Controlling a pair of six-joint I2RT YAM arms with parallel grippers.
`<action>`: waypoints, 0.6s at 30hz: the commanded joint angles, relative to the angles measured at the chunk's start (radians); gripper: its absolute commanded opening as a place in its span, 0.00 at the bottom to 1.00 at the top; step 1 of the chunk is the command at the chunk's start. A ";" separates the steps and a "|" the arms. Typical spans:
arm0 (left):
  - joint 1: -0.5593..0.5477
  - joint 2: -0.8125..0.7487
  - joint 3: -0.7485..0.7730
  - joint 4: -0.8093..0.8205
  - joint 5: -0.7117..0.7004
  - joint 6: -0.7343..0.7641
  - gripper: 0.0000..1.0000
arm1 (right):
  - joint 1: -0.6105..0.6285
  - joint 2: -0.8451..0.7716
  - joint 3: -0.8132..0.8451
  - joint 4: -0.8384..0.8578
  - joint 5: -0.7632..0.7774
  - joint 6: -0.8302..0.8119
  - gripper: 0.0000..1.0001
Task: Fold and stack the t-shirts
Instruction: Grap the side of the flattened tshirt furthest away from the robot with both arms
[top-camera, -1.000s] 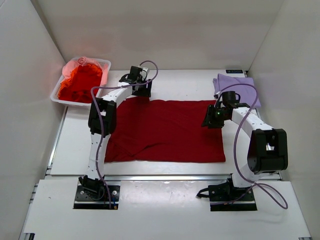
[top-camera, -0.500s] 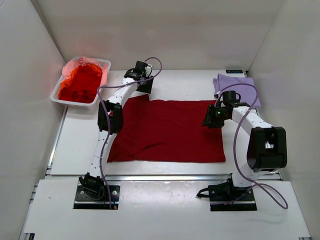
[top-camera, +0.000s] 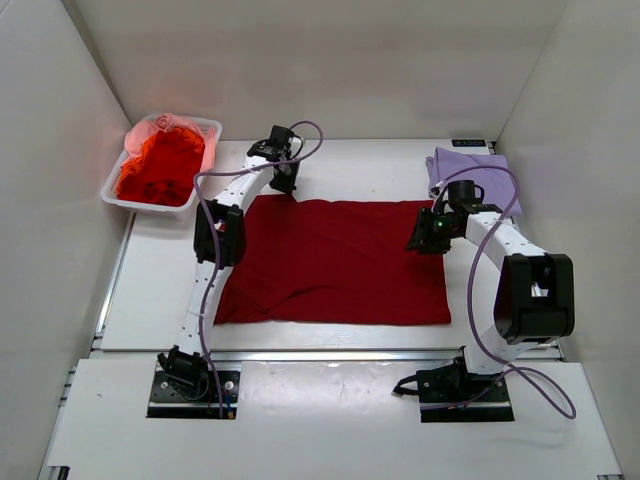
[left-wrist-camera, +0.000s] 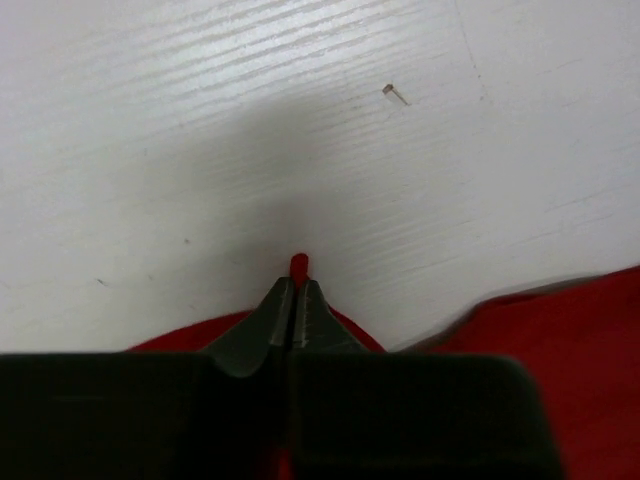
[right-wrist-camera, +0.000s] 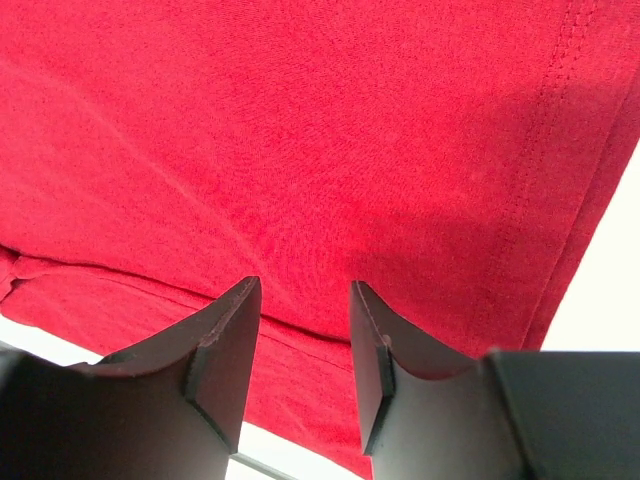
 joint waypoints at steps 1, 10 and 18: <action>-0.014 -0.022 -0.001 -0.084 0.005 0.005 0.00 | -0.016 -0.026 0.037 0.018 -0.005 -0.006 0.38; 0.055 -0.137 0.085 -0.095 0.066 -0.064 0.00 | -0.081 0.072 0.149 0.163 0.122 0.042 0.42; 0.136 -0.582 -0.482 0.367 0.134 -0.189 0.00 | -0.093 0.290 0.330 0.160 0.210 0.011 0.44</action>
